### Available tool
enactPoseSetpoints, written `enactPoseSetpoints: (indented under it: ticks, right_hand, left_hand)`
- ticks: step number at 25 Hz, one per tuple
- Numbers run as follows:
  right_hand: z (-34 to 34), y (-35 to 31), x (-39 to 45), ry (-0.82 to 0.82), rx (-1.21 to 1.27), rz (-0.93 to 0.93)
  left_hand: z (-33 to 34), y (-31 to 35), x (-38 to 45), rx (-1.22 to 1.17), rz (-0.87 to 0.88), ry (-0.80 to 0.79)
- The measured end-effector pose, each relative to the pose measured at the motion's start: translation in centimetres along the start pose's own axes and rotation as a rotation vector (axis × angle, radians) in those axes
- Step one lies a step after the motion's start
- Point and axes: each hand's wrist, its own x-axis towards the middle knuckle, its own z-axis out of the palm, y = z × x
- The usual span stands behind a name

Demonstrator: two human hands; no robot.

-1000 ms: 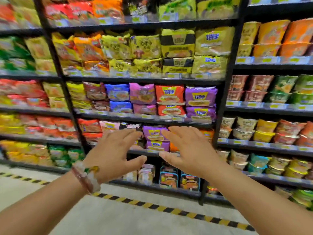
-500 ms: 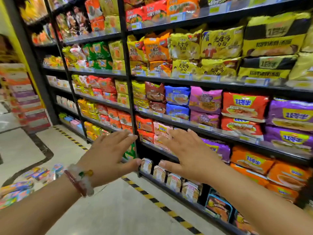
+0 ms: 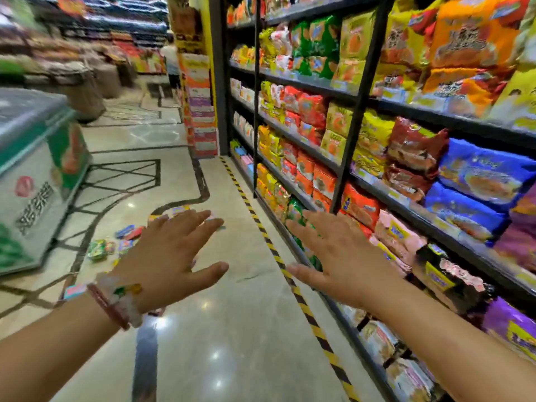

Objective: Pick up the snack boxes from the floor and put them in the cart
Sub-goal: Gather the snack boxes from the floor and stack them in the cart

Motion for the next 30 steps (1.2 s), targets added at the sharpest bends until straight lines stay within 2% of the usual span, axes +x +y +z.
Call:
enactPoseSetpoints:
  ticks: [8,13,18,30]
  right_hand:
    - [3.0,-2.3,16.0,0.053,0.025,-0.201]
    - [5.7,-3.7,26.2,0.157,-0.029,-0.259]
    - [8.8,-4.4,35.1,0.271,-0.035,-0.284]
    - [15.1,1.5,60.1,0.253,-0.06,-0.342]
  left_hand:
    - [2.7,-12.5,3.0,0.065,-0.138,-0.025]
    - [5.3,-21.7,6.1,0.157,-0.174,-0.098]
    - [8.0,-28.6,8.9,0.162,-0.188,-0.086]
    - [19.5,-41.4,23.6,0.071,-0.35,-0.079]
